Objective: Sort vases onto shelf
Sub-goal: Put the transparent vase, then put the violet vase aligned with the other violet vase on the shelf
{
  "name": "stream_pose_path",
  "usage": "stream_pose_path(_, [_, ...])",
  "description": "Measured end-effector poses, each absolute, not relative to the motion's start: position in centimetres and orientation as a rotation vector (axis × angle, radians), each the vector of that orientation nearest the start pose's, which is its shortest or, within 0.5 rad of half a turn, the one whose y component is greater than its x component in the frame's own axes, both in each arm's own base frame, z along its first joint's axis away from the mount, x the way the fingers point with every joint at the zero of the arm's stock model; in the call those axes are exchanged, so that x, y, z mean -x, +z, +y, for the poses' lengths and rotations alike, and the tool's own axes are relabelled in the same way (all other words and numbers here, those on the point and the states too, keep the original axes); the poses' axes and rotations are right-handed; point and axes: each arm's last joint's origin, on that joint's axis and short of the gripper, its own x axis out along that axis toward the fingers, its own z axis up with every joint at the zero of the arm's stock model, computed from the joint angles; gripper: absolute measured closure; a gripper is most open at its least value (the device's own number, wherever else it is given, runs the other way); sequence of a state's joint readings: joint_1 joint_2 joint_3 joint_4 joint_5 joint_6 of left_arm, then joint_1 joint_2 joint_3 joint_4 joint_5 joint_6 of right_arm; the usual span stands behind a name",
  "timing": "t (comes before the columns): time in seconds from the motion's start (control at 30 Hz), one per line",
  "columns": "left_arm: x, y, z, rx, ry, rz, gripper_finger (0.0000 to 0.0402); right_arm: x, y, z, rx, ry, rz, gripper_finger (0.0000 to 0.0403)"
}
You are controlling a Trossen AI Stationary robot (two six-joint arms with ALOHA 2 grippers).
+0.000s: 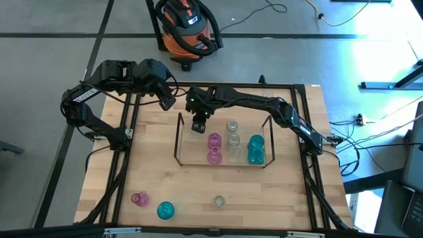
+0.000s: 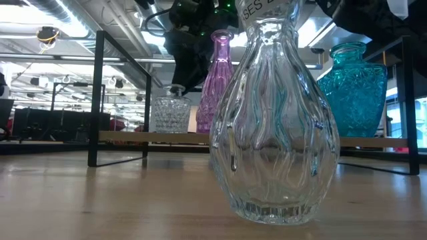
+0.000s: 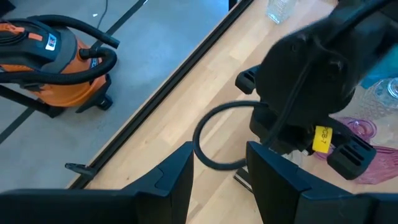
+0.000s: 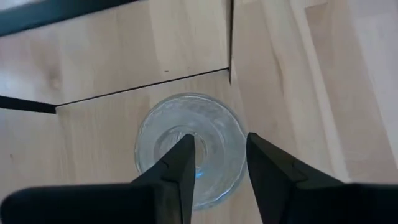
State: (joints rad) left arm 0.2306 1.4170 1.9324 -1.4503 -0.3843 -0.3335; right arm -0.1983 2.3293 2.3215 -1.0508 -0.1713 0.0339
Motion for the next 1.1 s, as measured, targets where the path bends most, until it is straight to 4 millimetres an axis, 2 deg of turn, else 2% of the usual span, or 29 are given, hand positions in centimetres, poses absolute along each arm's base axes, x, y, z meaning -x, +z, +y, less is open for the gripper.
stream_pose_path(0.3, [-21.1, 46.1, 6.1, 0.226, 0.719, 0.843, 0.0262, -47.9, 29.0, -9.5, -0.287, 0.000, 1.004, 0.0283])
stream_pose_path(0.43, [-20.9, 45.9, 5.9, 0.250, 0.696, 0.882, 0.0262, -46.8, 31.0, -9.4, -0.315, 0.024, 0.973, 0.0283])
stream_pose_path(0.57, [-20.2, 45.4, 4.5, 0.408, 0.555, 0.972, 0.0262, -44.8, 33.9, -9.5, -0.312, 0.012, 0.951, 0.0283])
stream_pose_path(0.7, [-19.3, 45.2, 0.9, 0.678, 0.217, 1.029, 0.0262, -42.2, 36.4, -9.9, -0.319, -0.022, 0.973, 0.0283])
stream_pose_path(0.83, [-18.2, 44.0, -3.5, 0.833, 0.120, 1.181, 0.0262, -39.5, 37.8, -10.3, -0.267, -0.065, 1.058, 0.0283])
stream_pose_path(0.97, [-16.9, 41.8, -8.1, 0.894, 0.181, 1.358, 0.0262, -37.3, 38.6, -10.3, -0.208, -0.110, 1.160, 0.0283])
stream_pose_path(1.1, [-15.4, 38.7, -12.5, 0.963, 0.400, 1.461, 0.0262, -36.2, 39.0, -10.1, -0.196, -0.135, 1.214, 0.0283])
